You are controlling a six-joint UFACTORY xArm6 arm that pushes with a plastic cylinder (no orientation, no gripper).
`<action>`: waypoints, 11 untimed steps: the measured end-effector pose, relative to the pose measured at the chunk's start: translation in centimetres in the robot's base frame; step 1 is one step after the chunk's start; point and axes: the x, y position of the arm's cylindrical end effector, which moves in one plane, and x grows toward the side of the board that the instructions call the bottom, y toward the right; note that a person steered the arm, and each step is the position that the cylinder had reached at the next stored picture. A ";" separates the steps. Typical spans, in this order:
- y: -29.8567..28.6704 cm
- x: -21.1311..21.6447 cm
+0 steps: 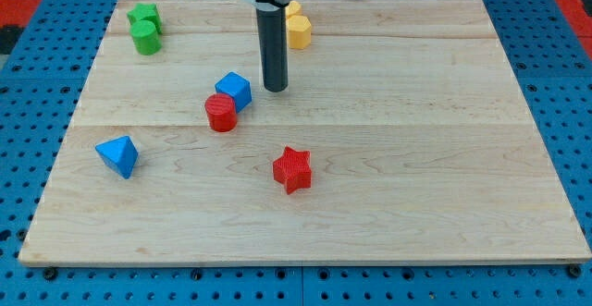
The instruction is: Push the blue cube to the left center of the board
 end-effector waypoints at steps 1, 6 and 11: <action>-0.8 0.5; -11.6 1.7; -9.4 4.3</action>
